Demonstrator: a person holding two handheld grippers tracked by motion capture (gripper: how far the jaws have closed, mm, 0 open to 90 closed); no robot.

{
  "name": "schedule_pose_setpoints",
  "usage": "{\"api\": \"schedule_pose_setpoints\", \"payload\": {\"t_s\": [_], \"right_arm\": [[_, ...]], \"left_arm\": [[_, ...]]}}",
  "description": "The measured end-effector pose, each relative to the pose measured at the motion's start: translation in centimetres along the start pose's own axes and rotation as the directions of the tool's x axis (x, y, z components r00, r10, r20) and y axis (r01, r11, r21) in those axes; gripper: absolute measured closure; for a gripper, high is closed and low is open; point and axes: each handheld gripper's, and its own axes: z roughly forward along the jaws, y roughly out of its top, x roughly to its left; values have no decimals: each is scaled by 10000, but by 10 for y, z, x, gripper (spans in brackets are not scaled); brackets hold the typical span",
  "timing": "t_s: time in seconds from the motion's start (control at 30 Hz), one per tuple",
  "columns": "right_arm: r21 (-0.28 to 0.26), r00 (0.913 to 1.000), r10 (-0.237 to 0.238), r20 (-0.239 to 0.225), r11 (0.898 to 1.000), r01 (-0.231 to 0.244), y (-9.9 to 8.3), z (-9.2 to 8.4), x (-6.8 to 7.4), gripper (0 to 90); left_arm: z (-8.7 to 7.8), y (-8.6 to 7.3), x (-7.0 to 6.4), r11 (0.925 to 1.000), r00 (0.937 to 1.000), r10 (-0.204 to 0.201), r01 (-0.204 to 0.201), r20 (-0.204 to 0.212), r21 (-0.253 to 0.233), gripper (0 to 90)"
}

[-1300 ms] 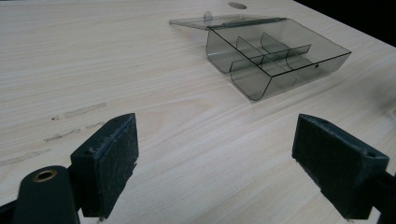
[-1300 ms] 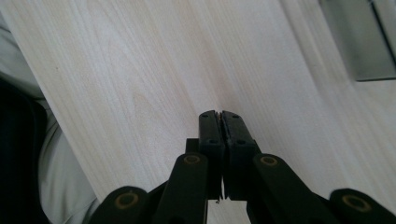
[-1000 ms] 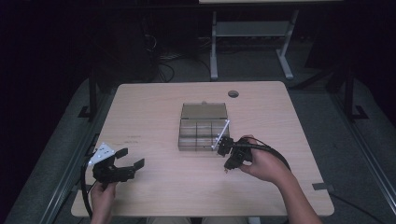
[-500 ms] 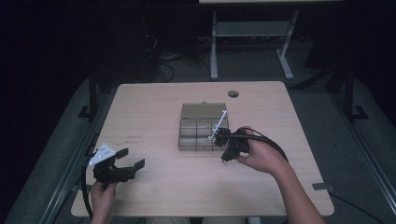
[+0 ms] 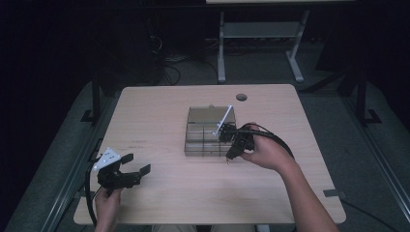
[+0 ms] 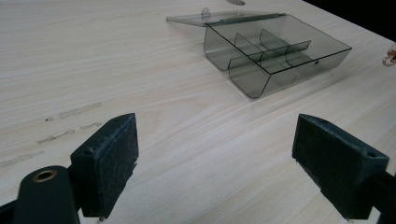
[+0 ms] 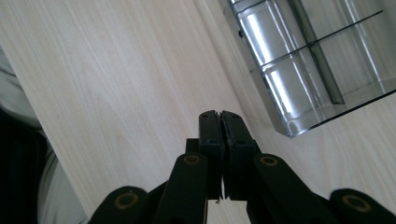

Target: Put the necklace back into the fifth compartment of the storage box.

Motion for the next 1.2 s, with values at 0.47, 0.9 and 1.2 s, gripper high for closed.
{"api": "schedule_pose_setpoints", "payload": {"t_s": [0.47,0.9,1.2], "right_arm": [[-98,10000,34,-88,9999,-35,20,-3,-12,876],[-77,9999,161,1,9998,-161,37,-3,-23,876],[-234,9996,285,-61,9993,-286,43,-7,-29,876]], "left_arm": [[0,-1,2,10000,10000,-67,67,-25,-5,143],[-2,-1,3,9999,9999,-131,131,-42,-66,143],[-4,-1,6,9997,9997,-237,236,-99,-116,143]]}}
